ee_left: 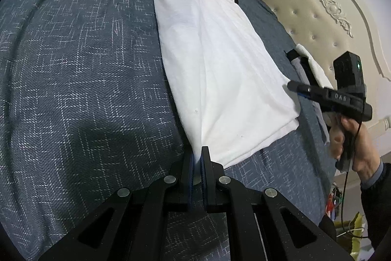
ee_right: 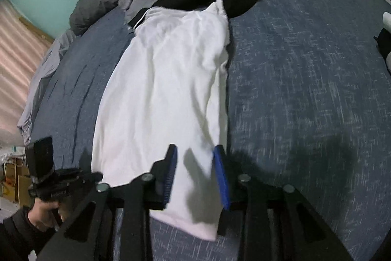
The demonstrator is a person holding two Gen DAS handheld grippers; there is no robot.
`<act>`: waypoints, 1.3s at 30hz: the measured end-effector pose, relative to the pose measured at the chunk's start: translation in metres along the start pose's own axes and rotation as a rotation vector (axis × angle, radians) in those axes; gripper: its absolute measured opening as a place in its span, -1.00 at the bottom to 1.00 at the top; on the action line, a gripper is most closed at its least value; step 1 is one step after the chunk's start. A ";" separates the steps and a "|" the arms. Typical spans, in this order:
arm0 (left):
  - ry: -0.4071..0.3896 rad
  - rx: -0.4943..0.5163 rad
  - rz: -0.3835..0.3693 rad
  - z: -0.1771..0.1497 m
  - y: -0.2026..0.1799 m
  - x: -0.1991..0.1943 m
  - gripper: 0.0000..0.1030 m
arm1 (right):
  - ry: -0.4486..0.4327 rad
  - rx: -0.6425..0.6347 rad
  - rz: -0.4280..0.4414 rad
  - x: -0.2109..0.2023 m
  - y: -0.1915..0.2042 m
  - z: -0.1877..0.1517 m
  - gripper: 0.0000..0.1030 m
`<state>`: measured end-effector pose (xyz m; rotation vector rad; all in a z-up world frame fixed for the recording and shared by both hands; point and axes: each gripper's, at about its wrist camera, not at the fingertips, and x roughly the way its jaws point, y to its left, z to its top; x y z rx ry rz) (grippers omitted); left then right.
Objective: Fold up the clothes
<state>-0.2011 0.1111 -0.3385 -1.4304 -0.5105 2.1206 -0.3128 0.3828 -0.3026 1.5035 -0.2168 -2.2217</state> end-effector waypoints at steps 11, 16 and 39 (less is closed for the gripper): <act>0.000 -0.002 -0.006 0.001 -0.002 0.000 -0.90 | -0.005 0.032 -0.002 -0.013 0.000 -0.035 -0.53; -0.001 -0.001 -0.010 0.002 -0.002 -0.001 -0.90 | -0.016 0.022 -0.023 -0.013 0.004 -0.044 -0.93; 0.012 -0.040 -0.060 -0.006 0.009 -0.019 -0.91 | 0.042 0.081 -0.088 -0.006 -0.007 -0.068 -0.95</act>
